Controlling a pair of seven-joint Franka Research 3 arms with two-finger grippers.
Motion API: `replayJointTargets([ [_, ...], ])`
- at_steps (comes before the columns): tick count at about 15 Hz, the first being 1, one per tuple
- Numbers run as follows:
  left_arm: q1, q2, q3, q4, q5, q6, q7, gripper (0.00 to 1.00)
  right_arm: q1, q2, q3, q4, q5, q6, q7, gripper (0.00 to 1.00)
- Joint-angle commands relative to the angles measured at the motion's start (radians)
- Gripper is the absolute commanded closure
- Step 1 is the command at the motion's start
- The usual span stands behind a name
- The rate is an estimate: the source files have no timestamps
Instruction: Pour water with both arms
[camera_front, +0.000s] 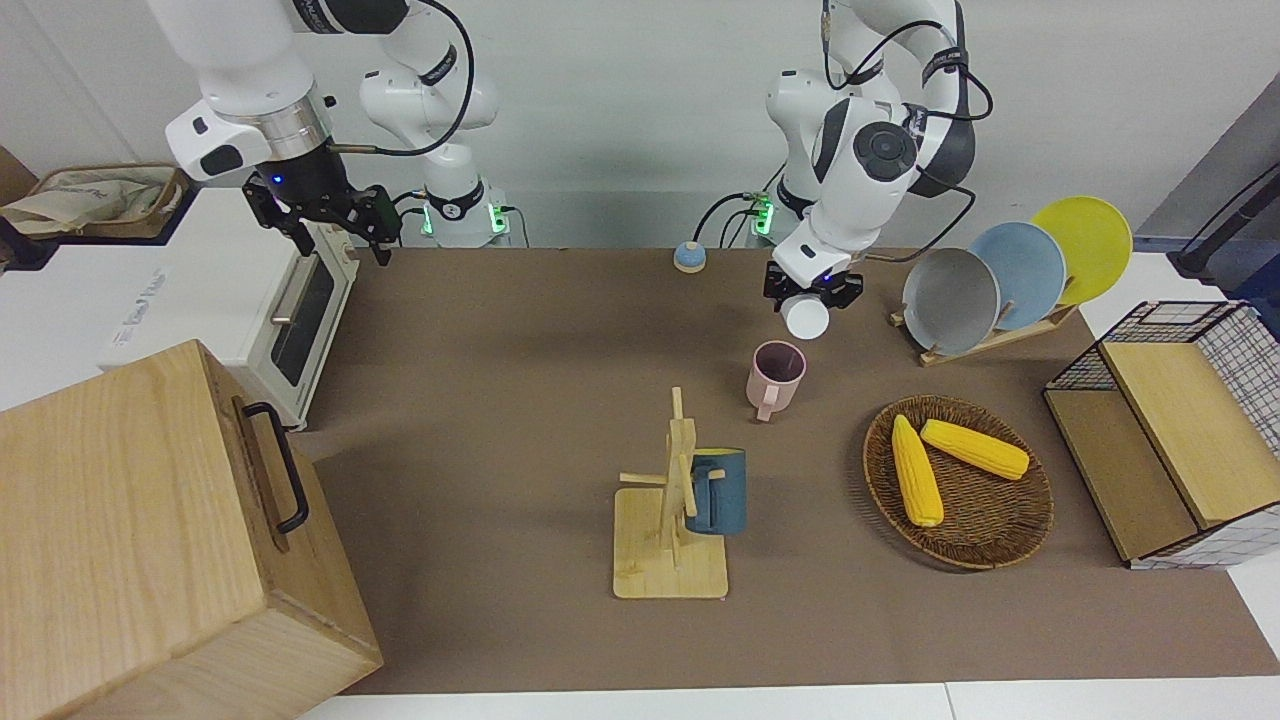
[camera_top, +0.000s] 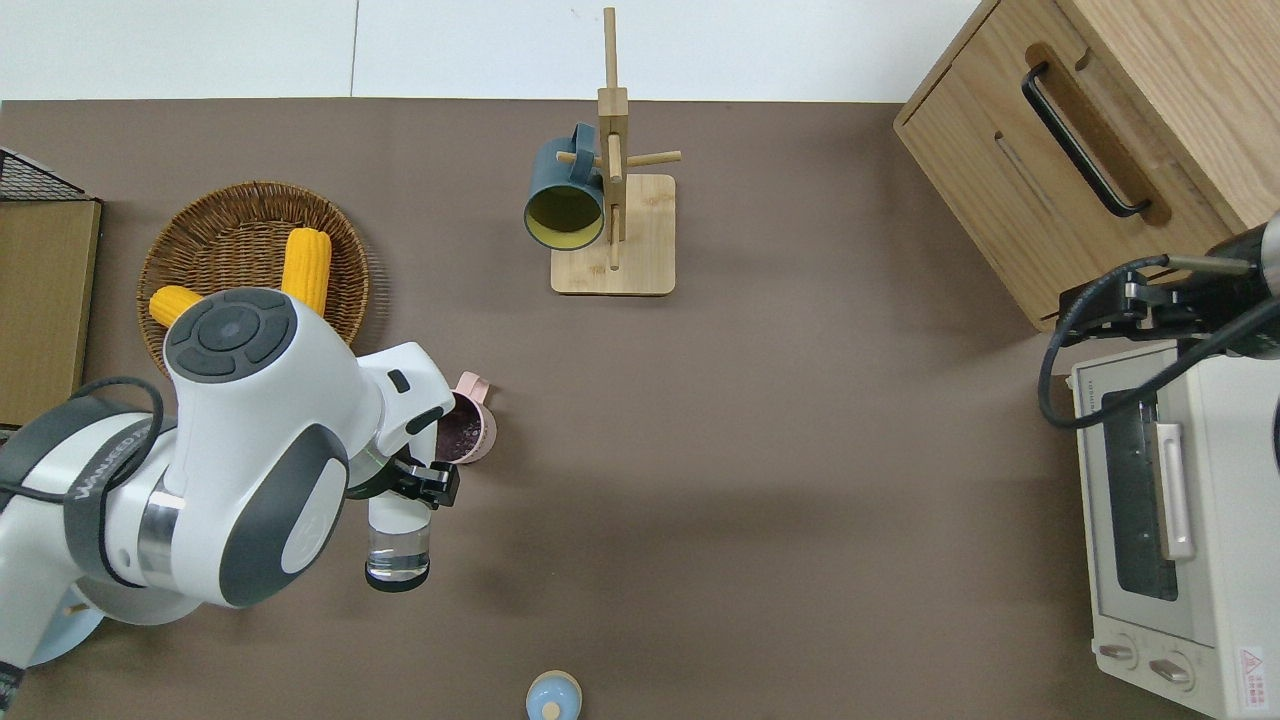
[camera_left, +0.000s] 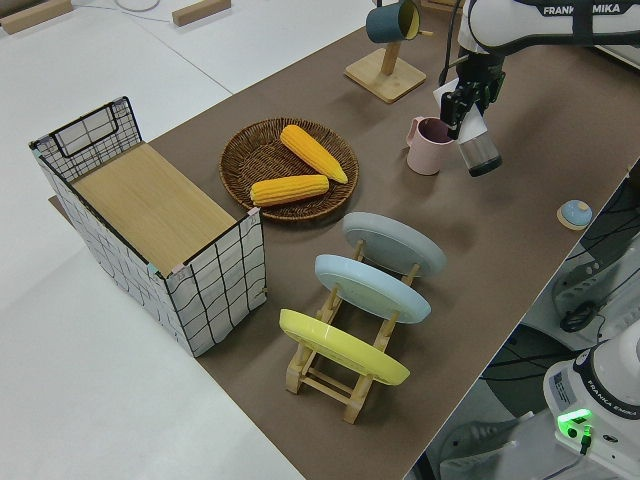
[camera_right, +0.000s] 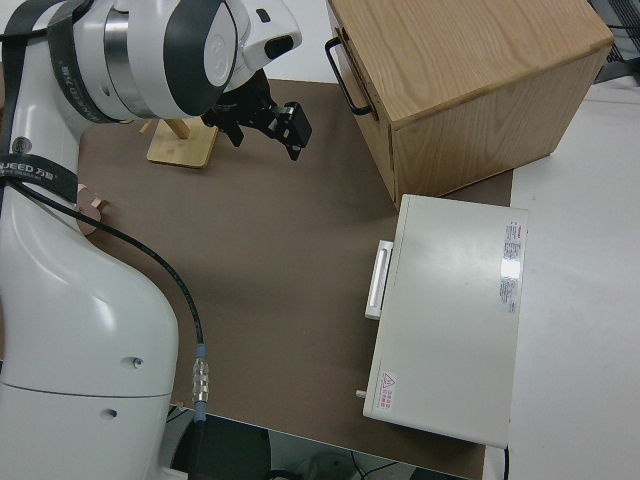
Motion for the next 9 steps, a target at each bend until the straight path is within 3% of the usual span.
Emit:
replayJointTargets([
  [1,0.002,-0.159,-0.003,-0.205,0.009,0.223,-0.011,1.0,-0.005,-0.021,0.001,-0.024,0.011,0.007,-0.013,0.015],
  [9,0.025,-0.181,0.017,-0.212,0.009,0.242,-0.009,1.0,-0.005,-0.021,0.001,-0.024,0.01,0.007,-0.013,0.015],
])
